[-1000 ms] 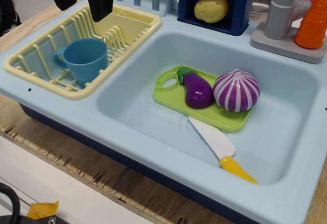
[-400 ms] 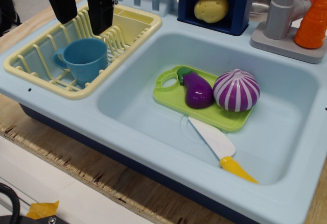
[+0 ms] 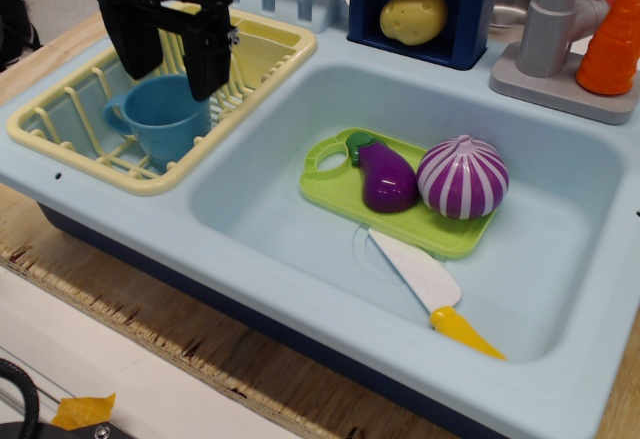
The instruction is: Put cup from counter or drying rack into sink
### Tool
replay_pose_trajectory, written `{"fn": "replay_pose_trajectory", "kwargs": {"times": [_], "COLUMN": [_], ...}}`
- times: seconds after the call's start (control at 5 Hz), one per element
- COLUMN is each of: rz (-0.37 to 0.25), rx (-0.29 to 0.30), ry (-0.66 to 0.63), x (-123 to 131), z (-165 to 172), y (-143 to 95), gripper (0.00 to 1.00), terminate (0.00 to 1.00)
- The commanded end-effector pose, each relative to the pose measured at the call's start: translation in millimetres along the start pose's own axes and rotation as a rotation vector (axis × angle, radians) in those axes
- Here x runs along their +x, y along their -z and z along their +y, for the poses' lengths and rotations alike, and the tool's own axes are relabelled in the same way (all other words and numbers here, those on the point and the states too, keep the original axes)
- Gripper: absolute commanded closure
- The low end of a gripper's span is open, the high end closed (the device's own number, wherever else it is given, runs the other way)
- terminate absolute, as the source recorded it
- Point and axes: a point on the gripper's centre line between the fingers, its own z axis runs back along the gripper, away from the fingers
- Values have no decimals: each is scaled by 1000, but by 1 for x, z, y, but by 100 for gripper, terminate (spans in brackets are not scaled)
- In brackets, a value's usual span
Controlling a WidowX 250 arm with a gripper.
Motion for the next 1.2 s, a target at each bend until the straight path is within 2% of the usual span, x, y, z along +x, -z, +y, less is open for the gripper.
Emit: {"fn": "replay_pose_trajectory", "kwargs": {"times": [0.0, 0.2, 0.4, 0.8, 1.0], "rz": [7, 21, 29, 20, -5], "rx": [-20, -26, -23, -24, 10], "ry": [-4, -5, -32, -48, -50], "x": [-3, -4, -6, -11, -10], "z": [-1, -1, -1, -1, -3], "y": [11, 21, 31, 28, 7], "gripper": [0, 0, 100, 100, 100], "terminate": [0, 0, 0, 0, 0]}}
